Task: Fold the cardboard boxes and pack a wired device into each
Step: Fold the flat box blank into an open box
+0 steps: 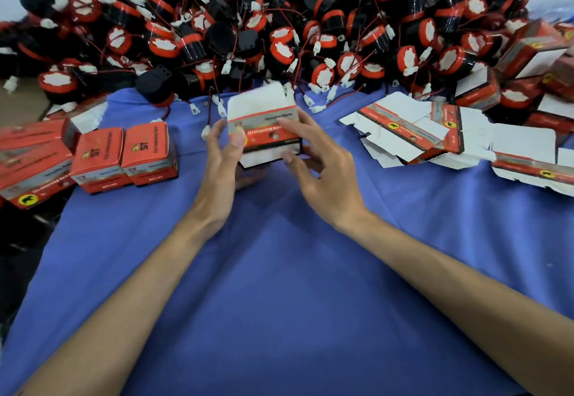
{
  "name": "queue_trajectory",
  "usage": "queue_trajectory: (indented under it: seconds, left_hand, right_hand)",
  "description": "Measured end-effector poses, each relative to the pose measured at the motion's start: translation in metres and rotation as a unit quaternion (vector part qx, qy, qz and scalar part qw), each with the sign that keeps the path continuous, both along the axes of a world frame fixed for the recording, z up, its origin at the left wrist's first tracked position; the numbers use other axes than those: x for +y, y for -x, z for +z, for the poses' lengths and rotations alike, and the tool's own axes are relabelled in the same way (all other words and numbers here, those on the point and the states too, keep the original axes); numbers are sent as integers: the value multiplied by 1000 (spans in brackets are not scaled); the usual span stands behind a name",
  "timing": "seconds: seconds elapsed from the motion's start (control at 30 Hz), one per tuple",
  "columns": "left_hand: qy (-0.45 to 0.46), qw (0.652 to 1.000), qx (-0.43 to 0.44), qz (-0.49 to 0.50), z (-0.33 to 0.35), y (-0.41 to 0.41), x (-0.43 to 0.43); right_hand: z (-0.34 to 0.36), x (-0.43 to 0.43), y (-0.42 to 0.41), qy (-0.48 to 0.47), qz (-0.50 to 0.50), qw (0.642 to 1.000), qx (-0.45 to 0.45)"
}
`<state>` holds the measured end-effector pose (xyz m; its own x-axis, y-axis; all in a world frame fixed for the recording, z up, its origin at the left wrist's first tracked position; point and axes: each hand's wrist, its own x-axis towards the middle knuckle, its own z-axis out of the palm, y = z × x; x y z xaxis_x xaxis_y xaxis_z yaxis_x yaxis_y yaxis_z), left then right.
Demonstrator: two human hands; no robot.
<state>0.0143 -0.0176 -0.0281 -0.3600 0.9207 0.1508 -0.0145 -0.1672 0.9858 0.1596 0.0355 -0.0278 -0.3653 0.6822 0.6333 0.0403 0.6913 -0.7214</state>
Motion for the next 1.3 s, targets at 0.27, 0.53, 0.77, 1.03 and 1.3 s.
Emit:
queue_trajectory:
  seconds: [0.27, 0.53, 0.77, 1.03, 1.3]
  left_hand:
    - [-32, 999, 18, -35, -1, 5, -3]
    - [-1, 994, -43, -104, -2, -9, -4]
    - [-20, 995, -12, -101, 0, -14, -7]
    - [-128, 983, 127, -17, -1, -9, -8]
    - [-126, 957, 263, -2, -5, -7, -4]
  right_hand:
    - [1, -1, 0, 28, 18, 999, 22]
    - [-1, 2, 2, -87, -67, 994, -5]
    - [-5, 1, 2, -59, -123, 991, 5]
    - [-3, -4, -3, 144, 147, 978, 40]
    - [4, 4, 1, 221, 17, 974, 46]
